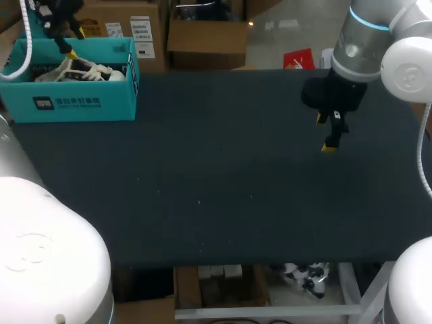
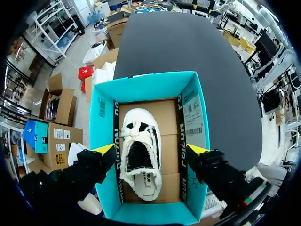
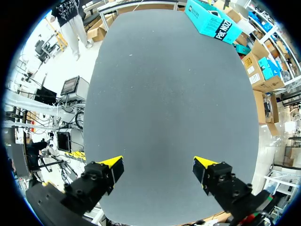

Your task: Open the shoe tongue, take the insole out of the shoe, put the insole back into the shoe, and pack the shoe into the shoebox

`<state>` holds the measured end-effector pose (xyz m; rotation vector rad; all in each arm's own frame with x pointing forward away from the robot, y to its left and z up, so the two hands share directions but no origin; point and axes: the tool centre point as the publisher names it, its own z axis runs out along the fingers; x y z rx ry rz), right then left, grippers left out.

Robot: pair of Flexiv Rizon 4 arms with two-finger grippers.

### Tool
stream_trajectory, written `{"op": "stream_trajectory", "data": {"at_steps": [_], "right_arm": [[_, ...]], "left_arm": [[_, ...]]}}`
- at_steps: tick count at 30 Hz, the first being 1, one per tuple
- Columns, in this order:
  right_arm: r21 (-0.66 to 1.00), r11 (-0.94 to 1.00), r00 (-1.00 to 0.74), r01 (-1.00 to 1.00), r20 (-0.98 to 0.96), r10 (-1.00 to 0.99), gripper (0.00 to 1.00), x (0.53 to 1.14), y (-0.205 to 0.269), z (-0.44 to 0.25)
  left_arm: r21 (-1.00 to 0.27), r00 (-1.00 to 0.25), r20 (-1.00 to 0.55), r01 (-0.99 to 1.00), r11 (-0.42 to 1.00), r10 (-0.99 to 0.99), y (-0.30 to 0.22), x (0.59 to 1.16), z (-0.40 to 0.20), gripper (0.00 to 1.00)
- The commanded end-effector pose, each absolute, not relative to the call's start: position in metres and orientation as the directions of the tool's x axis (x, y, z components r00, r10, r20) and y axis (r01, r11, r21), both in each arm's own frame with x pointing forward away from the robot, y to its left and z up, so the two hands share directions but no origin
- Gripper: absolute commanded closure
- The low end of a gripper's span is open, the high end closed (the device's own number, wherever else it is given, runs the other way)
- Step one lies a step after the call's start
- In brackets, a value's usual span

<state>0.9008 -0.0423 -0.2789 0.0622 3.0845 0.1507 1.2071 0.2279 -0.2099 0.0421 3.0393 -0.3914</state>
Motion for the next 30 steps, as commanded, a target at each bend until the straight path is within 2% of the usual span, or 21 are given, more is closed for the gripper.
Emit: {"op": "stream_trajectory", "data": {"at_steps": [1, 9, 20, 30], "right_arm": [[0.099, 0.994, -0.998, 0.037, -0.053, 0.043, 0.0, 0.901, -0.042, -0.28], [0.099, 0.994, -0.998, 0.037, -0.053, 0.043, 0.0, 0.901, -0.042, -0.28], [0.099, 0.994, -0.998, 0.037, -0.053, 0.043, 0.0, 0.901, -0.042, -0.28], [0.099, 0.994, -0.998, 0.037, -0.053, 0.043, 0.0, 0.901, -0.042, -0.28]], "left_arm": [[-0.139, -0.99, -0.141, 0.017, 0.99, -0.003, 0.202, 1.153, -0.162, 0.0], [-0.059, -0.987, -0.161, -0.008, 0.998, -0.018, 0.176, 1.1, -0.15, 0.0], [-0.008, -0.978, -0.208, 0.013, 1.0, 0.011, 0.141, 1.028, -0.175, 0.0], [0.032, -0.97, -0.244, 0.013, 0.999, 0.02, 0.117, 1.001, -0.196, 0.0]]}}
